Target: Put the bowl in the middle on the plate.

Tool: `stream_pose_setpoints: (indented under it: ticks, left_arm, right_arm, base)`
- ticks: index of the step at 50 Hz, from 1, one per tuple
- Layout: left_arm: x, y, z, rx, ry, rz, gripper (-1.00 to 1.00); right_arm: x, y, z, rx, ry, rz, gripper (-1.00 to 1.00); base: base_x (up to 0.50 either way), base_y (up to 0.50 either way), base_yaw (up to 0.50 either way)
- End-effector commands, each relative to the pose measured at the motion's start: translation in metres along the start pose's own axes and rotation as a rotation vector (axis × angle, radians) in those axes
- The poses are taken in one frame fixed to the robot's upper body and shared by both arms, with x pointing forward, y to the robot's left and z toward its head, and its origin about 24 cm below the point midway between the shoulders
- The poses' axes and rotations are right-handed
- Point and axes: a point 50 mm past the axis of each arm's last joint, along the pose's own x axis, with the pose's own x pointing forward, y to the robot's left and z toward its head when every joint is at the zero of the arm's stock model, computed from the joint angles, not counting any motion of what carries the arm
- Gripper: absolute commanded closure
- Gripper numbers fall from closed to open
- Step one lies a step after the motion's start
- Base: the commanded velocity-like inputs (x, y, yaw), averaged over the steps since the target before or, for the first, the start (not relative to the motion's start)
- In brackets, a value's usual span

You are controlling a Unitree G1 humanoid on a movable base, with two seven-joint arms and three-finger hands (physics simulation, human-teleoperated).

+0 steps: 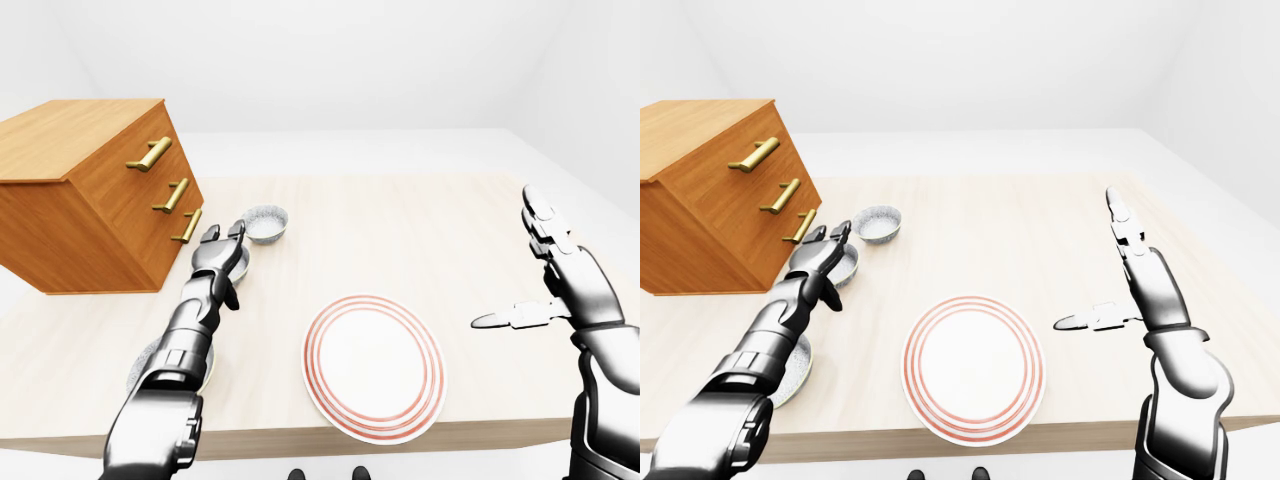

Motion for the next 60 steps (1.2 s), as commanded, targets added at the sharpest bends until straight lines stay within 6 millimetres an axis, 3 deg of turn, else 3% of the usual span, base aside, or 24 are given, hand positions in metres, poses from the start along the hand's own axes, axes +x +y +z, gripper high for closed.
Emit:
stream_pose_setpoints:
  ticks: [1,39,60]
  left_arm:
    - [0.001,0.000,0.000,0.008,0.008,-0.003,-1.00]
    - [0.007,0.003,-0.005,0.089,0.040,-0.011,-1.00]
    - [0.006,-0.011,-0.005,0.100,0.041,-0.050,-1.00]
  right_arm:
    - [0.000,0.000,0.000,-0.001,-0.001,0.000,-1.00]
    - [-0.001,0.000,0.000,0.009,-0.005,-0.001,-1.00]
    - [0.000,-0.001,0.002,0.002,-0.013,-0.005,-1.00]
  base:
    - [0.00,0.00,0.00]
    - [0.00,0.00,0.00]
    - [0.00,0.00,0.00]
